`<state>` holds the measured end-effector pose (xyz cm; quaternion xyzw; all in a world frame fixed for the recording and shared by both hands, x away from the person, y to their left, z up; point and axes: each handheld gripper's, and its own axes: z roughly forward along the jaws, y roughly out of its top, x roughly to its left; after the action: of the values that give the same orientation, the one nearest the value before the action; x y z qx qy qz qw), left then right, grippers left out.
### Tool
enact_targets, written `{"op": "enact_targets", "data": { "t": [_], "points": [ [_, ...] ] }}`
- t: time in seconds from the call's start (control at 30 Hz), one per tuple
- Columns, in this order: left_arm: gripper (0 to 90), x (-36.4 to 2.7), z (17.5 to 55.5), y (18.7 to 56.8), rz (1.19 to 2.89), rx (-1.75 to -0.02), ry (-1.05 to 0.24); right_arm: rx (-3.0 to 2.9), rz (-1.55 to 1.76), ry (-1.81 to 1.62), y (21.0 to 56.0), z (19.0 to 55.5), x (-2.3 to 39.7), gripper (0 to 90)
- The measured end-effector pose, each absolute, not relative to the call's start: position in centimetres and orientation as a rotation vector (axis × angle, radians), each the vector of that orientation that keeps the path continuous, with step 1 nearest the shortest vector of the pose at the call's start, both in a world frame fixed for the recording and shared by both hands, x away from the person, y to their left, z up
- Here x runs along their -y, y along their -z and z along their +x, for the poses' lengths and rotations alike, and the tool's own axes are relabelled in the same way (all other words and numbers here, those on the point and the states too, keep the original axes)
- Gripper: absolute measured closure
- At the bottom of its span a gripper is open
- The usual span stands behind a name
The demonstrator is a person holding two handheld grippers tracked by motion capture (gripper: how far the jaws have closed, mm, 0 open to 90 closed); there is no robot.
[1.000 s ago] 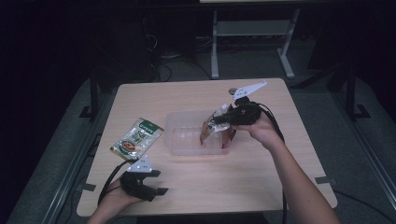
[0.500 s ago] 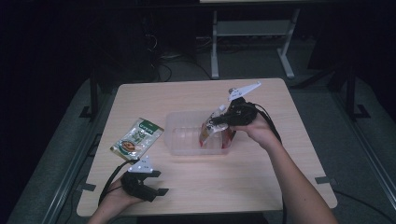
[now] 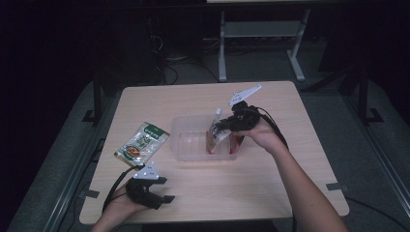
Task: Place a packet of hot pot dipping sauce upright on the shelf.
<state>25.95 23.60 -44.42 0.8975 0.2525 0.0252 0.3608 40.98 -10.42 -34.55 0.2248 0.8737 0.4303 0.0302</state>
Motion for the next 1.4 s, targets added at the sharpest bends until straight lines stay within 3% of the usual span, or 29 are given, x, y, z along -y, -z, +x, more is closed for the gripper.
{"op": "enact_targets", "data": {
  "t": [0.13,0.53,1.4],
  "points": [
    [26.4,-23.7,26.0,44.4,2.311,-0.653,-0.066,-2.677,0.693,-1.351,34.5,40.9,10.2,81.0],
    [26.6,-24.0,26.1,44.3,2.302,-0.669,-0.062,-2.638,0.727,-1.382,33.5,39.3,11.6,53.4],
    [27.1,-24.0,25.9,44.1,2.297,-0.675,-0.072,-2.581,0.691,-1.384,35.2,32.3,15.5,48.9]
  ]
}}
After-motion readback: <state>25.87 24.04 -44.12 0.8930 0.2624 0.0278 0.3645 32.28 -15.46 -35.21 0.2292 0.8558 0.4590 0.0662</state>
